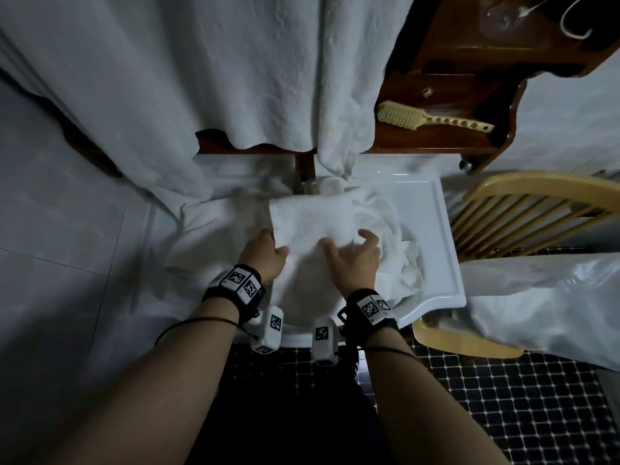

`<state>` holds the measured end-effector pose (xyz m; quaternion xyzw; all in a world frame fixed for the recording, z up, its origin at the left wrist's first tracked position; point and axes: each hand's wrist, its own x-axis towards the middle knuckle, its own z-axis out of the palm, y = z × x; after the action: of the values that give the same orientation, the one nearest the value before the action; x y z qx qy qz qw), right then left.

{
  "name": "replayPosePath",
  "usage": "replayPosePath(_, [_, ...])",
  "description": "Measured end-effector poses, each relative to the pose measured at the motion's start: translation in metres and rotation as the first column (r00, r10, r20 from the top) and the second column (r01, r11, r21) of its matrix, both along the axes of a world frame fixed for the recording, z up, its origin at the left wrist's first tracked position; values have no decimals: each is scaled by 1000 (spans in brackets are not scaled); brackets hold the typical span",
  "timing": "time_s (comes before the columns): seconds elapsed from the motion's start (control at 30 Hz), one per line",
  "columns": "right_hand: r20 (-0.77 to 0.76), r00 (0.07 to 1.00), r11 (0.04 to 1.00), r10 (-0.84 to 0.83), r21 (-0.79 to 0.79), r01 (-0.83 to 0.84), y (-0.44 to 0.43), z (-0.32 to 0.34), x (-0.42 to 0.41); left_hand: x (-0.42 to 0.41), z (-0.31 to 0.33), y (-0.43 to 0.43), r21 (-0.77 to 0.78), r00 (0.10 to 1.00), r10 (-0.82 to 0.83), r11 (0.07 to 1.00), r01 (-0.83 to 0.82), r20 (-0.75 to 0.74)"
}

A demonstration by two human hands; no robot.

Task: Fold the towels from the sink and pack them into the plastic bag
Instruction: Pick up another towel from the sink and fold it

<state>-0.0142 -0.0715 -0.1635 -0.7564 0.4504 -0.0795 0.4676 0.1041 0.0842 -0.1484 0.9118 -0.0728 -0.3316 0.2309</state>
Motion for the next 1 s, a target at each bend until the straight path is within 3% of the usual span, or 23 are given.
replayPosePath(0.1, [-129, 979, 985, 159, 94, -147, -7, -2, 1, 2, 2, 9, 30, 989, 80, 997, -77, -120])
replayPosePath(0.17, [-131, 971, 975, 199, 125, -183, -12, 1, 2, -2, 6, 8, 119, 987, 158, 980, -157, 7])
replayPosePath(0.23, [-127, 965, 966, 228, 151, -208, -15, 4, 2, -10, 10, 0, 181, 968, 126, 969, -166, 215])
replayPosePath(0.3, [-86, 969, 956, 231, 208, -209, -17, 2, 3, -19, 7, -10, 26, 937, 21, 999, -32, 348])
replayPosePath(0.37, [4, 979, 946, 203, 256, -198, -19, -2, 0, -32, 6, -19, -160, 918, -96, 973, 169, 384])
replayPosePath(0.57, [285, 957, 949, 50, 285, -134, -36, 30, -24, -57, 25, -49, -142, 909, -225, 947, 289, 350])
replayPosePath(0.7, [246, 969, 983, 6, 179, -51, -77, 44, -41, -71, 25, -83, -154, 908, -343, 910, 384, 239])
replayPosePath(0.87, [248, 969, 1000, 15, -19, -11, -139, 54, -77, -90, 23, -134, -66, 813, -487, 845, 531, 319])
replayPosePath(0.93, [188, 982, 998, 6, -70, 7, -163, 47, -89, -97, 13, -151, -13, 798, -521, 835, 550, 303])
replayPosePath(1.0, [57, 998, 999, 10, -31, -8, -179, 33, -97, -97, 0, -158, 66, 812, -550, 833, 549, 197])
